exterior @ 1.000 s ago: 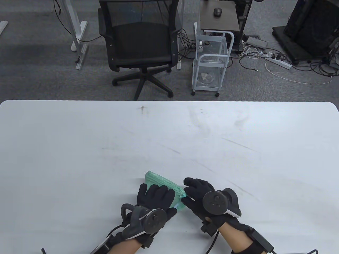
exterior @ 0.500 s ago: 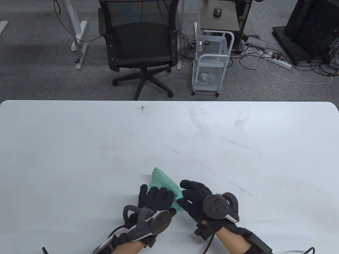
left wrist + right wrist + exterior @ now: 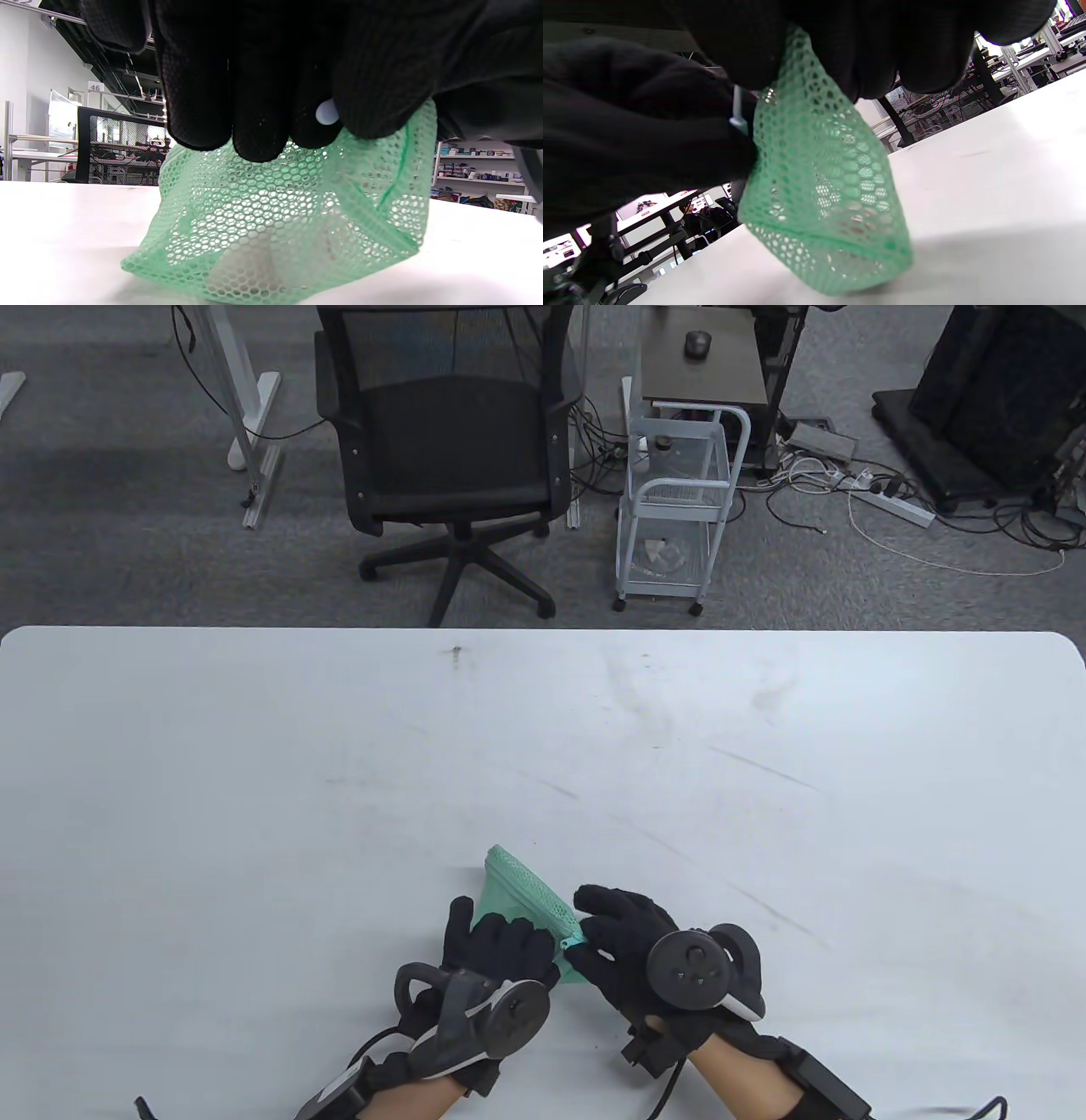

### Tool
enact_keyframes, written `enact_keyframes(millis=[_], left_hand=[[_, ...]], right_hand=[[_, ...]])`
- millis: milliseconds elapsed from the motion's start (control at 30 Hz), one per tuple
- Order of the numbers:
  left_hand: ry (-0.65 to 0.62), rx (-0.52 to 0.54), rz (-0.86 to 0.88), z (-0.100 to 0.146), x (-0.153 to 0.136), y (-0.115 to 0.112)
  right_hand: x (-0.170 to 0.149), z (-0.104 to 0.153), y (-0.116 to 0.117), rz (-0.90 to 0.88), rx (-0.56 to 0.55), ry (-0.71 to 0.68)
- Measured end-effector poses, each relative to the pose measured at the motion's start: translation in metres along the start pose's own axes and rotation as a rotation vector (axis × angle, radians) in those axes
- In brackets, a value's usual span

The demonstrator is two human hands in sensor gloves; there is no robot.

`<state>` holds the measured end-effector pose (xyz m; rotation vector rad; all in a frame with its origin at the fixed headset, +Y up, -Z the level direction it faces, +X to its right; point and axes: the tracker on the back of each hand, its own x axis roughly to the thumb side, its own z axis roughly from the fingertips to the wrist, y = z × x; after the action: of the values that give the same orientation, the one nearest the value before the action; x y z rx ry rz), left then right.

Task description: Take cleansing milk out of the toiletry bag

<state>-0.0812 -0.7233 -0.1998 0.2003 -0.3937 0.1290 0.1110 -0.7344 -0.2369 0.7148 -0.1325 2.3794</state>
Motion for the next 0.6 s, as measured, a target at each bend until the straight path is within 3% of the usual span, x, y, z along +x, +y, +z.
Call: enact_keyframes(millis=[600], left_hand=[[0.027, 0.026, 0.025, 0.000, -0.006, 0.006]], right_hand=[[-0.017, -0.006, 0.000, 0.132, 0.066, 0.033]])
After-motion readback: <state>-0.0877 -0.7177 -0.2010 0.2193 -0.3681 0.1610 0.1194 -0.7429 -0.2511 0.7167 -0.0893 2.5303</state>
